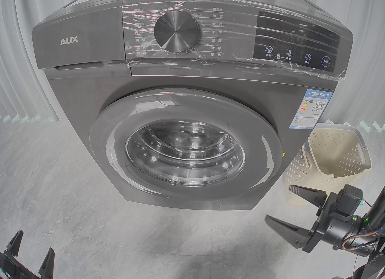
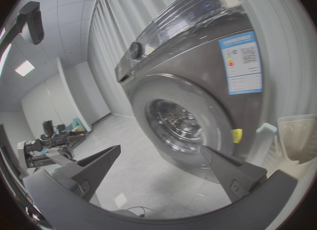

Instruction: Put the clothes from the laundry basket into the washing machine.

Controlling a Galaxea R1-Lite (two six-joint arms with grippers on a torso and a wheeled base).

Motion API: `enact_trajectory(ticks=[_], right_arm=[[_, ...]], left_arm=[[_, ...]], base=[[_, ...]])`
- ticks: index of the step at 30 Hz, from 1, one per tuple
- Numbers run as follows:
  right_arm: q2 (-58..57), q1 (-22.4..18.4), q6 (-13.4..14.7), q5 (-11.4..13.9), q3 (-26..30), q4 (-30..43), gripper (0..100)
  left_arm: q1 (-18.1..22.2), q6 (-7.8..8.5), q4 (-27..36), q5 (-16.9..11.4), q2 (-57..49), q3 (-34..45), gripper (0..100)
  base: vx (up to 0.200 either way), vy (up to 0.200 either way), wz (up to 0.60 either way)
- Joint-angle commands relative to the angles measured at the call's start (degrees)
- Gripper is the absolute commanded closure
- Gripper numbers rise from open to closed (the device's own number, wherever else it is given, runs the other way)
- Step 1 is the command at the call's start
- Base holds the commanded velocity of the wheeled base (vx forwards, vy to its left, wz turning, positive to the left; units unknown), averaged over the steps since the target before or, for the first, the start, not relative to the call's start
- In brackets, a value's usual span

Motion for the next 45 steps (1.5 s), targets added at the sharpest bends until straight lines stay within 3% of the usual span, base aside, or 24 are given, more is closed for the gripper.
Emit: enact_trajectory(ticks=[1, 4, 8, 9, 15, 19, 20, 23, 25, 28, 30, 32, 33, 38, 39, 41, 45], right_arm=[[-12.1, -7.1, -1.7, 0.9, 2.5, 7.3, 0], [-18.5, -8.2, -1.6, 0.6, 2.5, 14.7, 0], [-25.1, -15.4, -1.7, 0.7, 2.5, 21.0, 0], [-25.1, -15.4, -1.7, 0.7, 2.5, 21.0, 0], [-39.7, -20.0, -1.9, 0.6, 2.5, 37.7, 0], [-47.1, -26.5, -2.4, 0.8, 2.5, 42.9, 0], [-51.6, -29.7, -3.2, 0.9, 2.5, 45.7, 0], [-57.6, -31.7, -3.8, 1.2, 2.5, 50.0, 0], [-67.3, -32.4, -3.9, 2.7, 2.5, 57.7, 0], [-73.1, -35.0, -3.9, 2.7, 2.5, 65.5, 0], [-74.0, -36.5, -4.0, 2.8, 2.5, 66.7, 0], [-76.4, -40.8, -4.4, 4.6, 2.5, 68.4, 0], [-77.0, -41.8, -4.4, 5.8, 2.5, 68.9, 0], [-78.4, -45.2, -4.5, 6.8, 2.5, 70.9, 0], [-81.7, -47.6, -5.5, 7.8, 2.5, 74.3, 0], [-82.3, -47.5, -5.4, 8.5, 2.4, 75.4, 0], [-82.3, -47.5, -5.6, 6.7, 2.5, 74.7, 0]], left_arm=[[0.0, -0.05, 0.0, 0.0, -0.8, 0.9, 0], [0.0, -0.22, 0.0, 0.0, -0.8, 0.9, 0], [0.0, -0.22, 0.0, 0.0, -0.8, 0.9, 0], [0.0, -0.22, 0.0, 0.0, -0.8, 0.9, 0], [0.0, -0.22, 0.0, 0.1, -0.8, 0.9, 0], [0.0, -0.31, 0.0, 0.1, -0.8, 0.9, 0], [-0.1, -0.22, 0.0, 0.1, -0.8, 0.9, 0], [0.0, -0.31, 0.0, 0.1, -0.8, 0.9, 0], [-0.1, -0.31, 0.0, 0.1, -0.8, 0.9, 0], [0.0, -0.49, 0.0, 0.1, -0.8, 0.9, 0], [-0.1, -0.49, 0.0, 0.1, -0.8, 0.9, 0], [0.0, -0.57, 0.0, 0.1, -0.8, 0.9, 0], [-0.1, -0.57, 0.0, 0.1, -0.8, 0.9, 0], [0.0, -0.84, 0.0, 0.2, -0.8, 0.9, 0], [-0.1, -1.10, 0.0, 0.3, -0.8, 0.9, 0], [-0.1, -1.01, 0.0, 0.3, -0.8, 0.9, 0], [-0.1, -1.01, 0.0, 0.3, -0.8, 0.9, 0]], base=[[0.000, 0.000, 0.00], [0.000, 0.000, 0.00], [0.000, 0.000, 0.00], [0.000, 0.000, 0.00], [0.000, 0.000, 0.00], [0.000, 0.000, 0.00], [0.000, 0.000, 0.00], [0.000, 0.000, 0.00], [0.000, 0.000, 0.00], [0.000, 0.000, 0.00], [0.000, 0.000, 0.00], [0.000, 0.000, 0.00], [0.000, 0.000, 0.00], [0.000, 0.000, 0.00], [0.000, 0.000, 0.00], [0.000, 0.000, 0.00], [0.000, 0.000, 0.00]])
